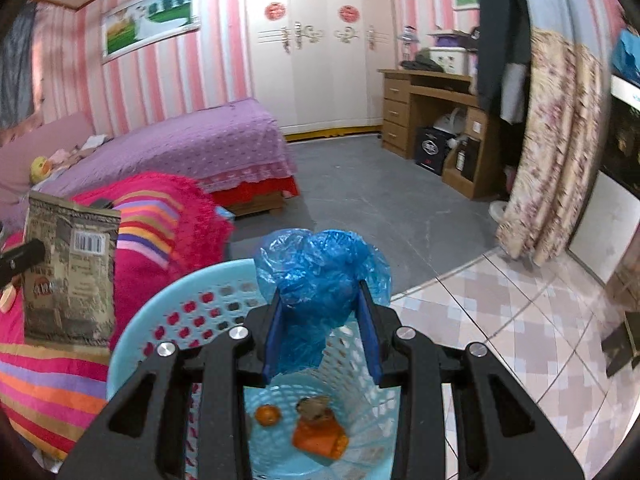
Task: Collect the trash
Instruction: 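Carry the snack wrapper and blue bag over to the blue basket, then open the left tool over the basket while the right tool releases the blue bag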
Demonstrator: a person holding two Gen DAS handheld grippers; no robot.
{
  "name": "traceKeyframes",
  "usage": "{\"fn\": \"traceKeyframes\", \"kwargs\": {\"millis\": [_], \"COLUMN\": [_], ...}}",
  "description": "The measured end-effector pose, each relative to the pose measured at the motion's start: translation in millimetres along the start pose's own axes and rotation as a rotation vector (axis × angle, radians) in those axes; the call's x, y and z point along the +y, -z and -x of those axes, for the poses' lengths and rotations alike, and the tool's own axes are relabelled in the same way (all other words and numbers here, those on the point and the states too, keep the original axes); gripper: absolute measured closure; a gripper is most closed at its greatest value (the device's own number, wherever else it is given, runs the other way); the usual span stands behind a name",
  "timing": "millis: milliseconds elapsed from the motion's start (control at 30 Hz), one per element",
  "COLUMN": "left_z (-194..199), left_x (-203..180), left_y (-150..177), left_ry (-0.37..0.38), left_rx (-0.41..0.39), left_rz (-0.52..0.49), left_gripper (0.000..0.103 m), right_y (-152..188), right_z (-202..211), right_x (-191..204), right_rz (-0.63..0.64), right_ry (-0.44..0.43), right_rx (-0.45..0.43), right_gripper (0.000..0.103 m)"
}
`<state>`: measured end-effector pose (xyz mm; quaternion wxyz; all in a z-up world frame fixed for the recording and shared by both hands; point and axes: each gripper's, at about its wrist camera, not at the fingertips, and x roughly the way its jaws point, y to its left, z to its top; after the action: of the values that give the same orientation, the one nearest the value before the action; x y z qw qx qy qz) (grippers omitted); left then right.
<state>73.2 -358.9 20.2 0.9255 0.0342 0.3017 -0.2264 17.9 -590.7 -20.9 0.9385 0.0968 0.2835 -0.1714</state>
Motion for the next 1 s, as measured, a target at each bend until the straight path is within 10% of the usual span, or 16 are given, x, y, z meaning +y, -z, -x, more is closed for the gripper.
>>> {"fn": "traceKeyframes", "kwargs": {"millis": [433,600,1000], "left_z": [-52.9,-51.7,-20.6], "left_x": [-50.9,-39.5,32.8], "left_y": [25.7,26.7,20.9], "left_ry": [0.020,-0.028,-0.164], "left_rx": [0.079,0.052,-0.009], "left_rz": [-0.080,-0.089,-0.076], "left_gripper": [0.100,0.026,0.006], "right_y": [9.4,10.6,10.2], "right_z": [-1.1,-2.1,-9.2], "right_x": [-21.1,-13.8,8.8], "right_rz": [-0.033,-0.011,0.024], "right_ry": [0.024,0.019,0.011], "right_rx": [0.010,0.014,0.037], "right_gripper": [0.069,0.069,0.068]}}
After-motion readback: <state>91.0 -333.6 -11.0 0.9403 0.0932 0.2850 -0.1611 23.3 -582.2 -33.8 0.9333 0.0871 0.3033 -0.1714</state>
